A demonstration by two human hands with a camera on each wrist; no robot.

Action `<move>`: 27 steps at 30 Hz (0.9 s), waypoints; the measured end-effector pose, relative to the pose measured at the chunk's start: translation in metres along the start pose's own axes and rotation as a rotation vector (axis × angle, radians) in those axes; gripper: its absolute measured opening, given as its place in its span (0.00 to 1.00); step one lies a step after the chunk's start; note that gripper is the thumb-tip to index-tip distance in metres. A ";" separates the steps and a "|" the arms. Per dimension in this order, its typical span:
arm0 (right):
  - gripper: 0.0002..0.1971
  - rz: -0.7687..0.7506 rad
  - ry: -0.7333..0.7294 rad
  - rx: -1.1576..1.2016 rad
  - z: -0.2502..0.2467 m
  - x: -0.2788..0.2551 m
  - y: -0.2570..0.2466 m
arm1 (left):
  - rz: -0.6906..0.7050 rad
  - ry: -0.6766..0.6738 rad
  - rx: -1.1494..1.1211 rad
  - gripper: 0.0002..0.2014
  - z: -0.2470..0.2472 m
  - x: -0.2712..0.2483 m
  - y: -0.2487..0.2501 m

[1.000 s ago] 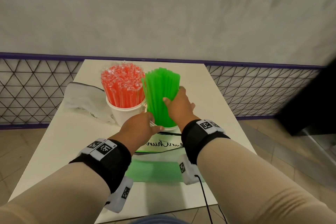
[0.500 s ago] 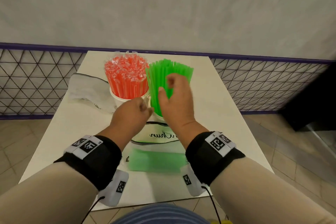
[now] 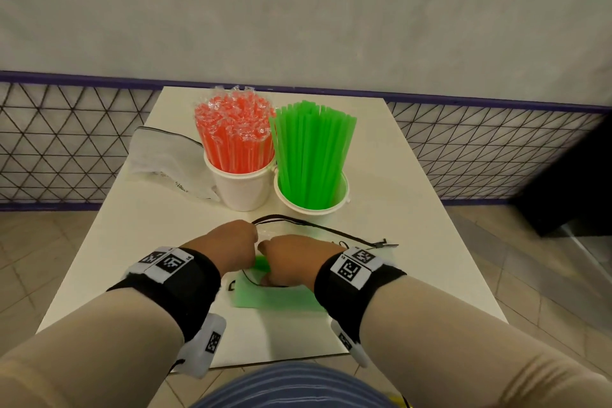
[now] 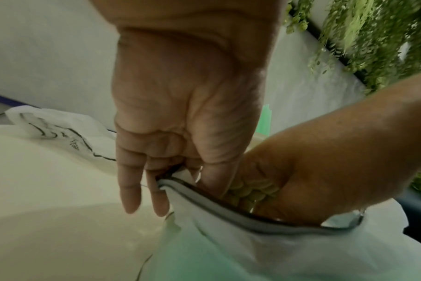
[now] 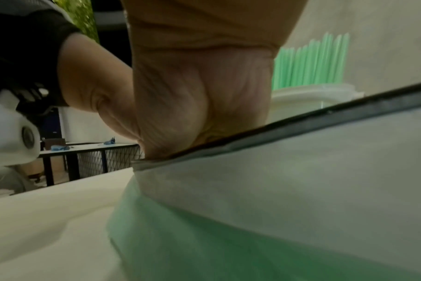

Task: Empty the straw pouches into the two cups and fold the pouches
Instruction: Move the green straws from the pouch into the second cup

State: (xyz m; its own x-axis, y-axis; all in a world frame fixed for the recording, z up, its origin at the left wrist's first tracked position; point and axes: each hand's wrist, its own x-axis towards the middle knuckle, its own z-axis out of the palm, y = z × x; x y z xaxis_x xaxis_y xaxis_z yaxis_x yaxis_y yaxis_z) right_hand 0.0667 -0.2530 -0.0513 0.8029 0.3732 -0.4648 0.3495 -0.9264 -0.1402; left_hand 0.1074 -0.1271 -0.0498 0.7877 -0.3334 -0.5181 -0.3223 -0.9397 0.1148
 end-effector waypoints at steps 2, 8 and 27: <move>0.20 0.005 -0.012 0.030 0.007 0.002 0.001 | 0.015 -0.004 -0.028 0.22 0.004 0.001 -0.001; 0.16 0.034 -0.075 0.100 0.018 0.009 -0.002 | 0.028 -0.032 -0.056 0.28 0.006 0.004 -0.002; 0.06 0.046 0.236 0.204 -0.001 0.004 0.020 | 0.008 -0.015 -0.211 0.24 -0.003 0.003 -0.010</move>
State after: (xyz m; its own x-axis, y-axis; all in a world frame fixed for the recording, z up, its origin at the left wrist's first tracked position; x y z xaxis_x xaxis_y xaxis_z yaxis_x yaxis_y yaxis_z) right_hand 0.0768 -0.2697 -0.0548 0.9137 0.3103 -0.2625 0.2255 -0.9244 -0.3077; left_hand 0.1147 -0.1191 -0.0506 0.7773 -0.3416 -0.5284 -0.2107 -0.9326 0.2930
